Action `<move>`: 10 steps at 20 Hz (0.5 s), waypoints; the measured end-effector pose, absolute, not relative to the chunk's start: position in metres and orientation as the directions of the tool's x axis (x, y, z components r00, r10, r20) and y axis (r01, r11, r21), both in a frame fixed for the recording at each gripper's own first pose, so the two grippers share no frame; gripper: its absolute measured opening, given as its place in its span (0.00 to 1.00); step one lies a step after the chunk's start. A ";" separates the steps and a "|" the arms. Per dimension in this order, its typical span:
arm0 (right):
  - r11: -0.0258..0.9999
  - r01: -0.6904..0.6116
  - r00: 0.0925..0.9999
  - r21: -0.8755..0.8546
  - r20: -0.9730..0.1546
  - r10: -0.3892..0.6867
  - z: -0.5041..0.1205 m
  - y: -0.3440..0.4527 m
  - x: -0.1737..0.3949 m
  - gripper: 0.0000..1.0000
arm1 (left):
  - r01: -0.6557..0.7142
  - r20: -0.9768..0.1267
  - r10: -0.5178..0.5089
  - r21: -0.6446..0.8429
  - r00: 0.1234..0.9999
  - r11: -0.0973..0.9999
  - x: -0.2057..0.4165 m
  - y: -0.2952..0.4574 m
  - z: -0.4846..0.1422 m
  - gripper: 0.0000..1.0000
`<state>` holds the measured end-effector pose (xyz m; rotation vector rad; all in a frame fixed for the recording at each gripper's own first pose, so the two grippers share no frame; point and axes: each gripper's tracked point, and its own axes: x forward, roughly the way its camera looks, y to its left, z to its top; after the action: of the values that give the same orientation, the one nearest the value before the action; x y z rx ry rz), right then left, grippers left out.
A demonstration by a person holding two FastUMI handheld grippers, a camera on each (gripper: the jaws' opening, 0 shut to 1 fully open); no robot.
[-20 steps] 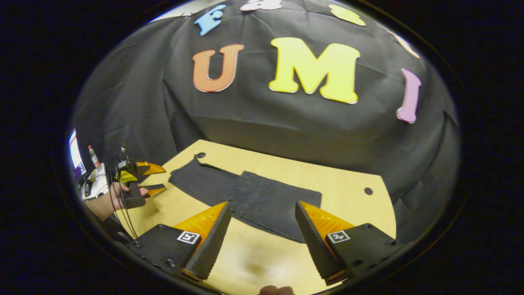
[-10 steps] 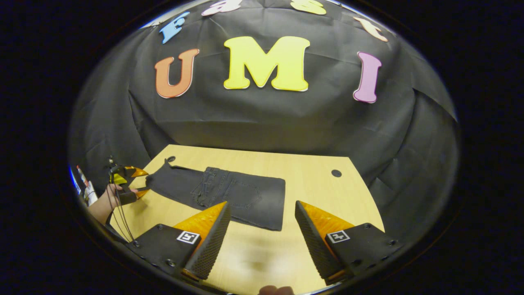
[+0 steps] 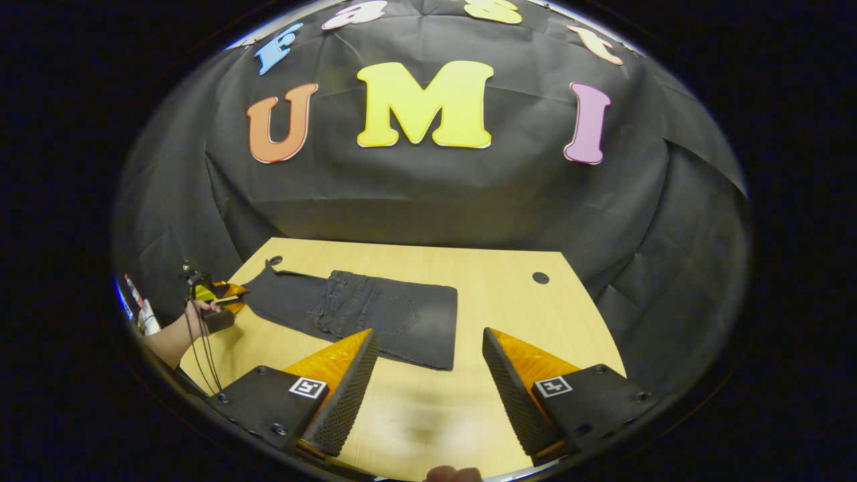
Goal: Grasp the waist and the cuffs of the jeans and fold them to make the two legs overlap; first hold the waist and fold one-third of the jeans toward the cuffs, then hold the cuffs and fold the remaining one-third in the same direction to finish folding.
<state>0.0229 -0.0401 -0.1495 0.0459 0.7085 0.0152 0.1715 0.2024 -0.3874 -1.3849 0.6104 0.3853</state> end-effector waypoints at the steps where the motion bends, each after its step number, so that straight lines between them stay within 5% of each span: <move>1: 0.999 0.011 0.761 0.052 -0.649 0.026 -0.148 -0.044 0.019 0.94 | -0.577 -0.597 -0.095 -0.798 0.797 0.172 0.175 0.201 -0.380 0.24; 5: 0.997 0.046 0.774 0.065 -0.633 0.006 -0.146 -0.063 0.006 0.96 | -0.463 -0.518 -0.094 -0.821 0.850 0.334 0.182 0.186 -0.323 0.13; 10: 0.993 0.082 0.802 0.090 -0.598 -0.011 -0.130 -0.087 -0.014 0.94 | -0.268 -0.397 -0.118 -0.782 0.910 0.562 0.193 0.132 -0.228 0.13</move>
<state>-0.0143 -0.0866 -0.1302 0.1136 0.6390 -0.0499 0.1928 0.1320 -0.2277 -0.9781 0.4355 0.0918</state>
